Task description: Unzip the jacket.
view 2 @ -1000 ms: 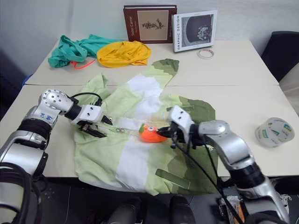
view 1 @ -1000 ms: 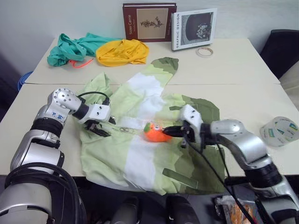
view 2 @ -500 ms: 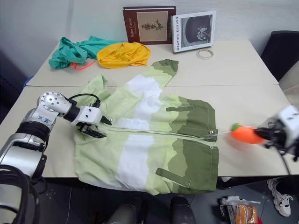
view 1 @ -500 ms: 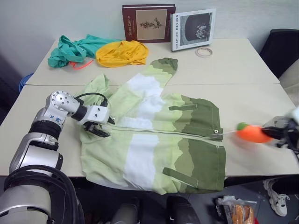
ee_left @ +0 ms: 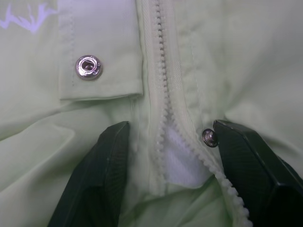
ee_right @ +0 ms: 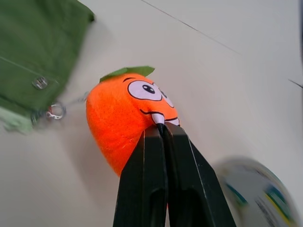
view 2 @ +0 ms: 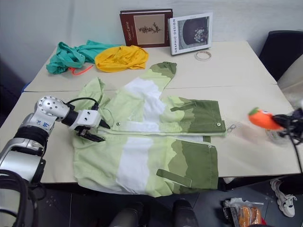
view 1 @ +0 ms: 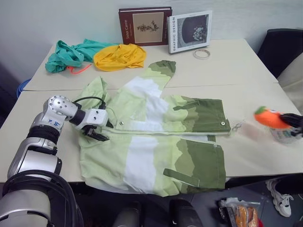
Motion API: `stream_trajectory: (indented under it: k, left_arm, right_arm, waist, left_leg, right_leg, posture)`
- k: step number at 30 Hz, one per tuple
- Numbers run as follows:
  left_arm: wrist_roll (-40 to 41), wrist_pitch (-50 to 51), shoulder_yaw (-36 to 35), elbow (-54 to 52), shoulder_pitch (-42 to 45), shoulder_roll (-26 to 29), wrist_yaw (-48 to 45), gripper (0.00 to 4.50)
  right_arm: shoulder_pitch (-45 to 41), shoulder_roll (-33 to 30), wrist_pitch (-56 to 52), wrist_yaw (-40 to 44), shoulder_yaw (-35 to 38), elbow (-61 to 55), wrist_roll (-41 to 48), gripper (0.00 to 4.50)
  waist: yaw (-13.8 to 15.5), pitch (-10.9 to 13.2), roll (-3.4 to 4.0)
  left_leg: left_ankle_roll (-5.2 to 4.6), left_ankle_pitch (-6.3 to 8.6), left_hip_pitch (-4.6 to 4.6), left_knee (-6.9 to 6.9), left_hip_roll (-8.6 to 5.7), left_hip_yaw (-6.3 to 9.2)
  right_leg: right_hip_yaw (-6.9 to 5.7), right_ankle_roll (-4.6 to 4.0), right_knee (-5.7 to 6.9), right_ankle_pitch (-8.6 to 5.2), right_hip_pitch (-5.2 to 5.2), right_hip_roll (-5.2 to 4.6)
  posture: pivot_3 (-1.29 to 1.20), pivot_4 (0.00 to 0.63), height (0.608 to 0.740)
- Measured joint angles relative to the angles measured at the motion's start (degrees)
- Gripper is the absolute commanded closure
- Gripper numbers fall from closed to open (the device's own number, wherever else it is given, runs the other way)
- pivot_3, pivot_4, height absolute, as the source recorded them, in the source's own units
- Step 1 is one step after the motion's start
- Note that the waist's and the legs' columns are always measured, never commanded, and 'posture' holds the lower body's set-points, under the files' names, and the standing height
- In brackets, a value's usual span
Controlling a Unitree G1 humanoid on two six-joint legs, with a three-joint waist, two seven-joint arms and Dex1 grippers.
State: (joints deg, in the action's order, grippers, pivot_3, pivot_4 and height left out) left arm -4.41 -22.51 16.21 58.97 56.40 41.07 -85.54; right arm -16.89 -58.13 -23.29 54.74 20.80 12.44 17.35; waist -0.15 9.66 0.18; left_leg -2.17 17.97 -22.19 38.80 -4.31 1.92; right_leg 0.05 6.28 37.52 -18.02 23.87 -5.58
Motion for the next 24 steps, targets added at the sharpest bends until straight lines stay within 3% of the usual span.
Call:
stream_trajectory:
  k: [3, 4, 7, 10, 14, 19, 24]
  left_arm:
    - [4.48, 9.39, -1.32, -4.60, -0.89, -2.23, -0.55, 1.04]
    - [7.65, 15.29, -1.62, -7.97, -1.24, -1.82, -0.56, 0.71]
    - [16.01, 28.86, -1.65, -18.15, -2.01, 1.95, -0.56, 0.00]
    - [23.86, 39.12, -2.00, -27.75, -2.63, 8.79, -0.56, 0.00]
    - [29.87, 42.45, -2.16, -35.26, -5.95, 21.50, -0.56, 0.00]
    - [27.97, 35.48, -7.64, -29.28, -7.52, 27.49, -0.50, 0.00]
    - [27.59, 32.55, -15.30, -27.91, -14.78, 31.51, -0.51, 0.00]
  right_arm:
    - [-4.81, 1.53, -0.76, 1.54, -6.81, -0.94, -0.24, 3.63]
    - [-6.45, 1.52, -1.21, 2.64, -8.44, -0.75, -0.32, 3.24]
    - [-7.70, -0.02, -2.15, 5.73, -10.40, -0.06, -0.40, 2.23]
    - [-6.00, -5.72, -3.31, 10.67, -10.26, 0.40, -0.05, 1.25]
    - [1.74, -14.89, -3.36, 18.52, -3.18, 1.28, 0.84, 0.03]
    - [15.91, -19.51, -3.37, 31.17, 14.43, 3.12, 0.98, 0.03]
    - [24.59, -18.75, -6.30, 33.06, 27.64, 2.95, 0.21, 0.03]
  waist:
    - [0.37, 0.03, -0.04]
    - [0.48, 0.08, -0.12]
    - [0.50, 0.13, -0.20]
    - [0.23, 0.16, -0.17]
    - [-0.13, 0.18, -0.11]
    - [0.04, 0.21, -0.11]
    - [0.04, 0.20, -0.11]
  left_leg:
    - [-0.05, 0.05, -0.65, 0.34, -0.03, 0.11]
    - [-0.04, 0.04, -1.10, 0.47, -0.06, 0.24]
    - [0.00, 0.10, -1.25, 0.44, -0.13, 0.51]
    - [0.00, 0.13, -1.27, 0.32, -0.16, 0.55]
    - [0.07, 0.17, -1.03, 0.23, -0.05, 0.51]
    - [0.06, 0.13, -0.87, 0.23, 0.03, 0.42]
    - [0.02, 0.19, -0.87, 0.16, 0.03, 0.36]
  right_leg:
    - [-0.03, 0.00, 0.23, 0.00, 0.55, -0.04]
    - [-0.07, 0.02, 0.23, 0.02, 0.88, -0.06]
    - [-0.04, 0.02, 0.22, 0.02, 1.03, -0.07]
    - [-0.05, 0.02, 0.17, 0.02, 1.07, -0.08]
    - [-0.08, 0.00, -0.06, 0.01, 0.76, 0.02]
    - [-0.06, -0.01, -0.46, 0.00, 0.54, 0.12]
    - [0.06, -0.01, -0.40, 0.00, 0.61, 0.06]
  posture:
    - [0.00, 0.150, 0.740]
    - [0.00, 0.150, 0.740]
    - [0.00, 0.150, 0.740]
    - [0.00, 0.150, 0.740]
    - [0.00, 0.150, 0.740]
    - [0.00, 0.150, 0.740]
    - [0.00, 0.150, 0.740]
